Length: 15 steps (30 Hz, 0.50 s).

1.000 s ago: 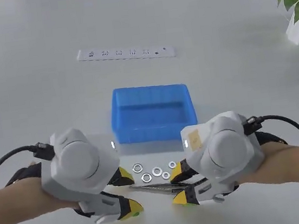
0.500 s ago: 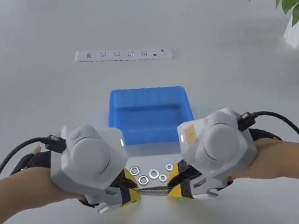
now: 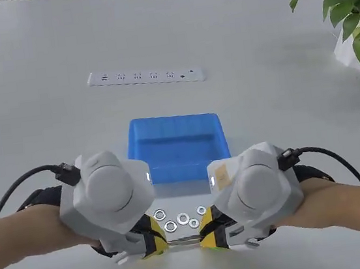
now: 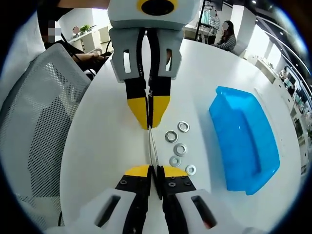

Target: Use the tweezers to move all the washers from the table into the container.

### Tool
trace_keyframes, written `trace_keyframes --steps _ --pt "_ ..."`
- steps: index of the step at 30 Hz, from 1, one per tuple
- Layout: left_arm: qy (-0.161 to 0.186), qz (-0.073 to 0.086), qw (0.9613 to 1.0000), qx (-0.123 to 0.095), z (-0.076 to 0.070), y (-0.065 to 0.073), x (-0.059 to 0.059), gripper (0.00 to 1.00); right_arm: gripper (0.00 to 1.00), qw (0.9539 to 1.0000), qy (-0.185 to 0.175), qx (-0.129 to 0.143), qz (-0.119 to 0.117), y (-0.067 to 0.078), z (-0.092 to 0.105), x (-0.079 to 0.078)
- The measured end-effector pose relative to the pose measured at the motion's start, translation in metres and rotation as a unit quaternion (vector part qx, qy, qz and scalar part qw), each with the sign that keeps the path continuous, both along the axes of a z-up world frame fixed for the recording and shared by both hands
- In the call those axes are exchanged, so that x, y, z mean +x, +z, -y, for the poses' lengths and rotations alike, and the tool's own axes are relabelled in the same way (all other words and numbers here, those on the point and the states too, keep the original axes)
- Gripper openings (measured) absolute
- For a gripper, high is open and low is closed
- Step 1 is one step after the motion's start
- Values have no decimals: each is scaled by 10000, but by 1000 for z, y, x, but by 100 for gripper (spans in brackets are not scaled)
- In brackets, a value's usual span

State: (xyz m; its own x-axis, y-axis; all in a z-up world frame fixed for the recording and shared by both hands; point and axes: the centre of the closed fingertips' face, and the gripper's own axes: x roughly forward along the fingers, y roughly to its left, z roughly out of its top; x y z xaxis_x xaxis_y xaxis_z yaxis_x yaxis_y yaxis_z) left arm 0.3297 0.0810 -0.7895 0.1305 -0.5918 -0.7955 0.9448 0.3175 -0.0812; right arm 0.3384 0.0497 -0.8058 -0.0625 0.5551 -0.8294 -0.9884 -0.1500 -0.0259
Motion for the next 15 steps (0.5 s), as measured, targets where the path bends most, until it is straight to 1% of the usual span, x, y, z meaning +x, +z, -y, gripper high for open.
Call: trace_keyframes --steps 1,2,5,6,7,9,11,13,15 --pt "-8 13 10000 2 -1 2 0 5 8 10000 9 38 -27 1 0 -2" --pt "-46 35 10000 -1 -1 5 -1 5 8 9999 26 115 14 3 -1 -4" --pt "-255 203 9995 37 -1 17 -2 5 8 9996 -89 279 32 8 -4 -3" --pt "-286 205 9994 39 -1 19 -2 5 8 9994 -107 327 -3 9 -4 -4" --pt "-370 222 9991 14 -1 25 -4 5 8 9990 -125 401 -126 11 -5 -8" --pt "-423 232 9988 -18 -1 29 -5 5 8 9985 -125 522 -142 13 -6 -9" --pt "-431 251 9988 -17 -2 31 -5 5 8 9980 -127 611 -107 16 -7 -9" --pt "-454 329 9984 6 -2 31 -3 5 8 9977 -145 659 -52 16 -8 -7" --pt "-463 338 9984 -2 -2 32 -4 5 7 9973 -101 722 -19 16 -8 -8"
